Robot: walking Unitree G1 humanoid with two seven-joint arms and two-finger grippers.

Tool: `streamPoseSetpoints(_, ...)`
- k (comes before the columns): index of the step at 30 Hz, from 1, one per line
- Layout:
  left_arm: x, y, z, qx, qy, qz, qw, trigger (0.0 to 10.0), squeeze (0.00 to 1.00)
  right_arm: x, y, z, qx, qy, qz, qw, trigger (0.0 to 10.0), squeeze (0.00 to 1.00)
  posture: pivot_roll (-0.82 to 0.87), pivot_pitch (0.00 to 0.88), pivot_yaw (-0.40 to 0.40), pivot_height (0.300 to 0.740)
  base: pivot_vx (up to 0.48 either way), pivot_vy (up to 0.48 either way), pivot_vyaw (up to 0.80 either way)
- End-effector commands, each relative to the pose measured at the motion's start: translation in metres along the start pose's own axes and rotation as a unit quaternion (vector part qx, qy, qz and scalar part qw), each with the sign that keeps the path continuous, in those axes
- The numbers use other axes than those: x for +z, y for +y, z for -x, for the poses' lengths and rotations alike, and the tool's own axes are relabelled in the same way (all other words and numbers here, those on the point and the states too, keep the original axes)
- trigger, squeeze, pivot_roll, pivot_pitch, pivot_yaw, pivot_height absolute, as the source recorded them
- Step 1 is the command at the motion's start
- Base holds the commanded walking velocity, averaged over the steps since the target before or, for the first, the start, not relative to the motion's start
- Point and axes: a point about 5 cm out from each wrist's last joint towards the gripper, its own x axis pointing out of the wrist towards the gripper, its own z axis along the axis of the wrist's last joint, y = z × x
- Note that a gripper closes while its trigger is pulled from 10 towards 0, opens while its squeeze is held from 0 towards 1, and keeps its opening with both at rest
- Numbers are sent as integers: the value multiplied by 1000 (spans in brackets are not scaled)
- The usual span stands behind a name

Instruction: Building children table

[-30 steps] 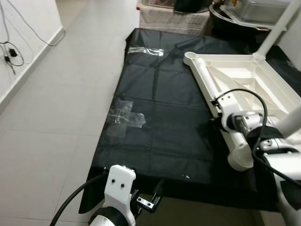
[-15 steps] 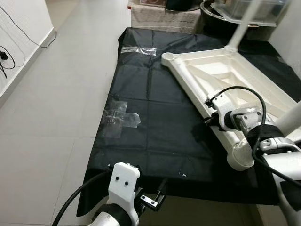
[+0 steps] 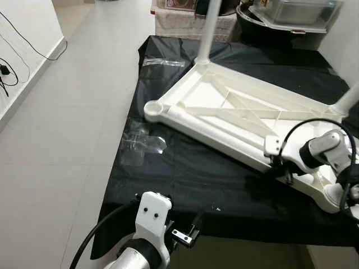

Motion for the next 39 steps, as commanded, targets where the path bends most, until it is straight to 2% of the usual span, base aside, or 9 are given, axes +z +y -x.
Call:
streamPoseSetpoints(1,-6,0,0,-2,12,2,1000,10000,0,-4,22,-26,88,72,102,988,0,0,14,124,-99,740,0,0,0)
streamPoseSetpoints(9,-8,1,-4,-2,8,-2,1000,10000,0,-19,17,-20,61,189,196,960,0,0,17,106,-104,740,0,0,0)
streamPoseSetpoints(10,-9,1,-4,-2,7,-3,1000,10000,0,-17,17,-20,58,174,180,966,8392,0,14,101,-106,740,0,0,0)
streamPoseSetpoints(14,-9,2,-5,0,6,-3,1000,10000,0,1,12,-26,37,93,143,985,10000,0,16,101,-110,740,0,0,0)
streamPoseSetpoints(17,-10,2,-6,0,6,-3,1000,10000,0,15,9,-29,25,40,123,991,10000,455,13,99,-105,740,0,0,0)
streamPoseSetpoints(18,-10,3,-6,-1,6,-4,1000,10000,0,20,7,-29,22,23,115,993,10000,1000,15,96,-105,740,0,0,0)
streamPoseSetpoints(23,-11,3,-7,0,5,-4,1000,10000,0,32,3,-25,36,-16,111,993,10000,1000,17,94,-104,740,0,0,0)
streamPoseSetpoints(25,-12,4,-7,0,5,-5,1000,10000,0,41,-1,-22,39,-47,104,993,10000,0,15,90,-105,740,0,0,0)
streamPoseSetpoints(39,-12,4,-8,-1,2,-7,1000,10000,0,99,-15,-26,27,-175,51,983,10000,0,17,79,-108,740,0,0,0)
